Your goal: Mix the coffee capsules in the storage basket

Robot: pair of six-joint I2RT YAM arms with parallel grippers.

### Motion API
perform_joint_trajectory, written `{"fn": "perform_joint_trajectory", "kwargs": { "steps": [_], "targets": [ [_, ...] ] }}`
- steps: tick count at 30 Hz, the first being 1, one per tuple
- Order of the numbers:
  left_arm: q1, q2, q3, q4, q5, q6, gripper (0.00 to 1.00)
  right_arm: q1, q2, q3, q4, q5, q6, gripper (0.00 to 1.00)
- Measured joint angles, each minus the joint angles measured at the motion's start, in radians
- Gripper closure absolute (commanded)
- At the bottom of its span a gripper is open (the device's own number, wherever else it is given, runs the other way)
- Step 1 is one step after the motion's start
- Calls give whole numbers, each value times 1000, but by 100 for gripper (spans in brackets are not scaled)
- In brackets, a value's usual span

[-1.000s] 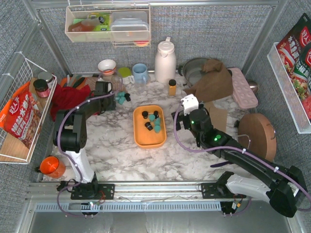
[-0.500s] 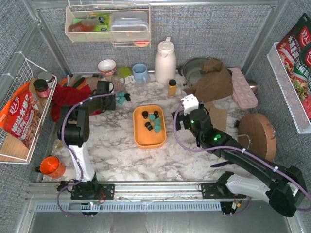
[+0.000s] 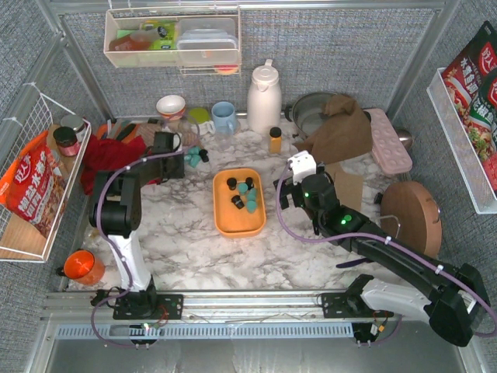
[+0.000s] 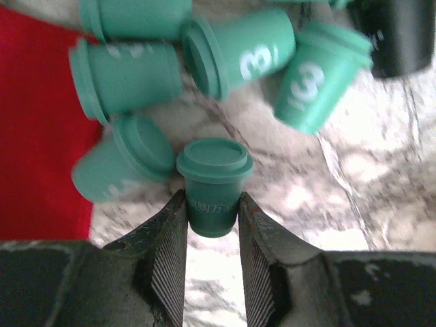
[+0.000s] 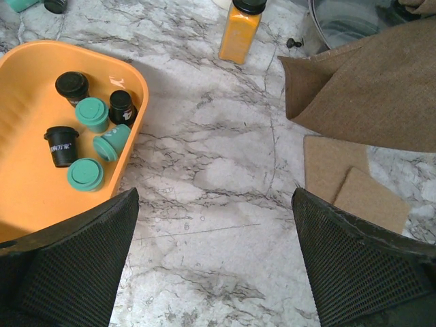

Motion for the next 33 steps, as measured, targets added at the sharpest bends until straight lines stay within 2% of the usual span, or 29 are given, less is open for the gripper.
{"fn": "perform_joint_trajectory", "kwargs": {
  "steps": [5,10,17,23,28,33],
  "targets": [
    [-3,-119,-118,16,54,-35,70,-1,1,0,0,0,0,1],
    [-6,-275,-248,127,80,-83,70,-2,5,0,-1,0,0,1],
    [-63,-513,-471,355,138,-143,70,-2,12,12,-13,0,1,1],
    [-171,-702,-673,560,139,-150,72,-2,19,28,-40,1,5,1],
    [-272,-838,-697,600,102,-109,72,-2,29,44,-55,-3,20,1],
    [-327,-943,-724,645,97,-85,74,-2,33,60,-93,-51,66,1]
  ]
}}
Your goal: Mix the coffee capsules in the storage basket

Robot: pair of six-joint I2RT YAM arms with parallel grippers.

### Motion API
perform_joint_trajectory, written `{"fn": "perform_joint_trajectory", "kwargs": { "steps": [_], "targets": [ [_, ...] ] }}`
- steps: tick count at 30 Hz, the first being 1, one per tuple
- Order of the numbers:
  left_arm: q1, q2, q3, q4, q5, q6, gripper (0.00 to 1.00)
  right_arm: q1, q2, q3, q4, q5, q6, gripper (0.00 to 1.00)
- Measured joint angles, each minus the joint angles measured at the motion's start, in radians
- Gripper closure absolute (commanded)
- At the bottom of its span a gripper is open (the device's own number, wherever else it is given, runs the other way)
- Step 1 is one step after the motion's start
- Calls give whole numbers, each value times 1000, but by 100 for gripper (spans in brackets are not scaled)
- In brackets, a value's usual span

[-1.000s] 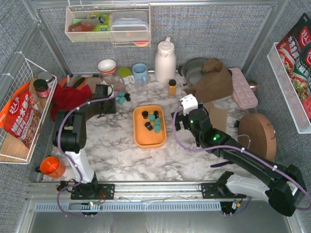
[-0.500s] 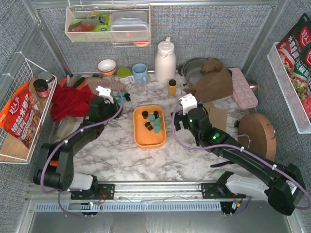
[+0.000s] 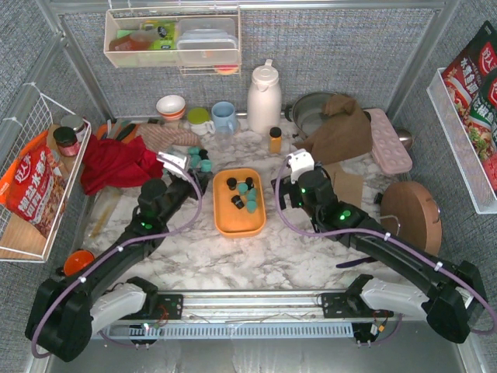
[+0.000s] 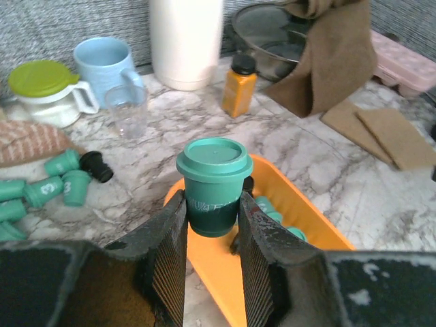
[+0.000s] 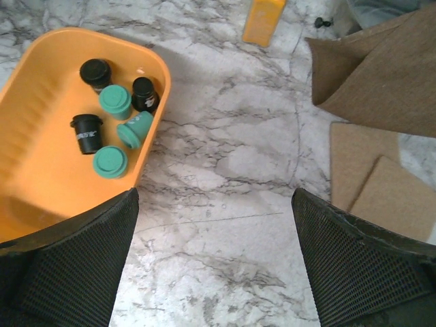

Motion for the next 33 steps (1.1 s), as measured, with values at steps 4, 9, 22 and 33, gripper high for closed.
{"fn": "perform_joint_trajectory", "kwargs": {
  "steps": [4,9,22,33],
  "targets": [
    [-35,-42,-57,51,46,42,74,2,-9,6,-29,-43,40,1],
    [-37,-48,-25,47,142,132,74,4,-12,37,-58,-84,59,1],
    [-42,-85,-137,141,288,328,74,73,85,88,41,-234,177,8],
    [-56,-80,-159,164,338,445,77,153,150,156,174,-305,261,13]
  ]
}}
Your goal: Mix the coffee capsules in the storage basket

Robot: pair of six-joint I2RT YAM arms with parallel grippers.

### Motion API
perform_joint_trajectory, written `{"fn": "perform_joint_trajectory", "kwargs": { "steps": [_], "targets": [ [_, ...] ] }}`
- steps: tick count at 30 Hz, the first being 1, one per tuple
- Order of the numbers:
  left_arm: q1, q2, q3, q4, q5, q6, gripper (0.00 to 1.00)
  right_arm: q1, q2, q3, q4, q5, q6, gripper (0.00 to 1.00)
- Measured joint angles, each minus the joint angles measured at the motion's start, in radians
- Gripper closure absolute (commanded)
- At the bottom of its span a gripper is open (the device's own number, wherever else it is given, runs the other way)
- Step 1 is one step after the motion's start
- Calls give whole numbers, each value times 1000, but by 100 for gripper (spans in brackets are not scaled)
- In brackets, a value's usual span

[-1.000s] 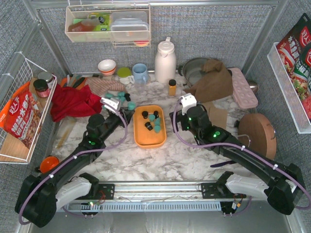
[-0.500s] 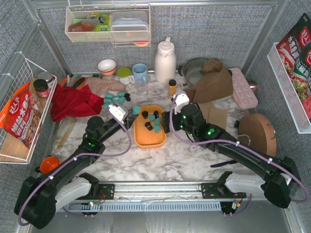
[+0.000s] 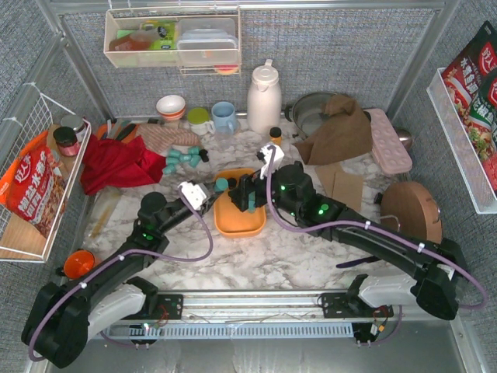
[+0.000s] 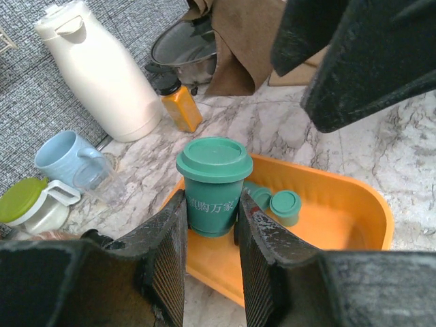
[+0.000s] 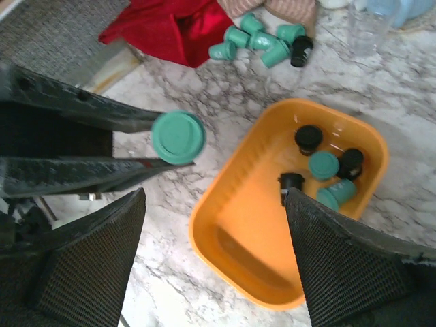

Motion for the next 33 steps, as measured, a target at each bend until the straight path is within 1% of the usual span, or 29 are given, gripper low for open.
{"fn": "perform_joint_trajectory", "kwargs": {
  "steps": [4,8,15,21,31,33],
  "targets": [
    [-7,13,2,-13,15,31,77,10,34,13,52,-30,22,15],
    [-14,22,4,-19,28,48,77,11,76,45,69,-45,32,18],
    [-27,27,5,-20,54,73,78,11,127,56,99,-58,37,29],
    [-35,29,5,-23,71,86,78,11,153,67,105,-72,43,35],
    [-39,29,13,-42,80,96,78,12,180,85,98,-94,43,50],
    [-40,29,13,-43,80,96,78,12,182,87,96,-103,43,51]
  ]
}}
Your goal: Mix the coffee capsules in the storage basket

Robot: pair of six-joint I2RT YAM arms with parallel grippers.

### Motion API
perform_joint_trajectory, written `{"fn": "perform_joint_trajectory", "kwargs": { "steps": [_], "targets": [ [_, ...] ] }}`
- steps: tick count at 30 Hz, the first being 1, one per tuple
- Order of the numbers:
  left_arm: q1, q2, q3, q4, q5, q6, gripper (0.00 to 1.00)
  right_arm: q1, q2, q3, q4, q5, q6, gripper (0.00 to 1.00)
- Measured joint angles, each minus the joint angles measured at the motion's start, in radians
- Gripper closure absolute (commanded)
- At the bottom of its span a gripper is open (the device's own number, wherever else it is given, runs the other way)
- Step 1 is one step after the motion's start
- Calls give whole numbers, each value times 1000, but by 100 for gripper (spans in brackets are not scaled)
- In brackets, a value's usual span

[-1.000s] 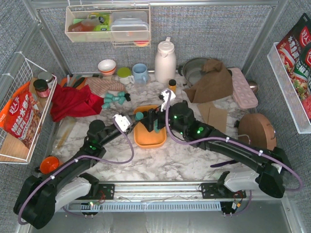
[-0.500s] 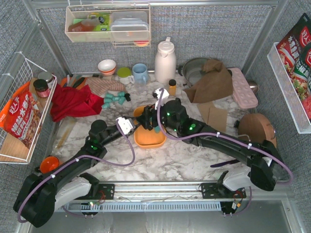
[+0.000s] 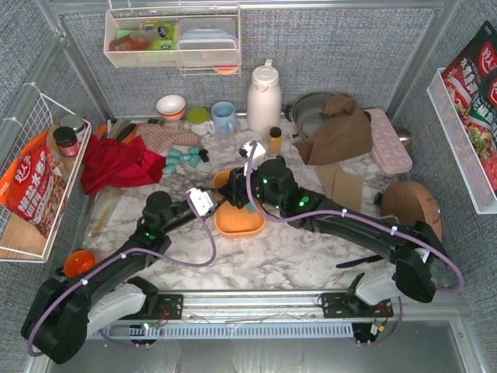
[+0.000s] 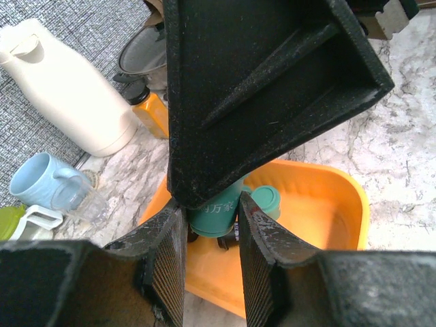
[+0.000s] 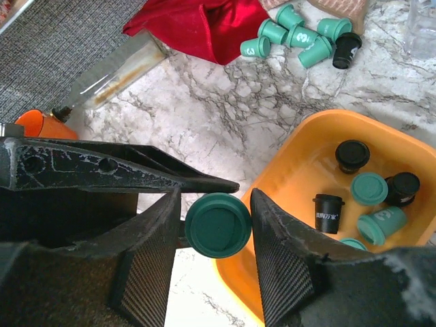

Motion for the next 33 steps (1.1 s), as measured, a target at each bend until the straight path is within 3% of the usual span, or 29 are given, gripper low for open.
{"fn": "perform_joint_trajectory", "kwargs": {
  "steps": [19,24,26,27,28,29,30,33],
  "targets": [
    [-3,0,2,-19,-5,-1,78,0,22,32,-83,-18,-8,52],
    [-3,0,2,-21,-7,-4,76,0,27,38,-99,-19,-11,60],
    [-3,0,2,-20,-8,-4,69,0,27,41,-102,-19,-12,63],
    [-3,0,2,-18,-8,-5,61,0,27,43,-103,-19,-12,64],
    [-3,0,2,-17,-8,-5,40,-1,27,43,-104,-19,-12,65],
    [-3,0,2,-16,-8,-8,6,-1,27,45,-106,-19,-12,67],
    [-3,0,2,-16,-8,-7,2,-1,27,46,-109,-20,-11,68],
    [-3,-2,2,-20,-7,-14,1,0,26,46,-111,-25,-11,71]
  ]
}}
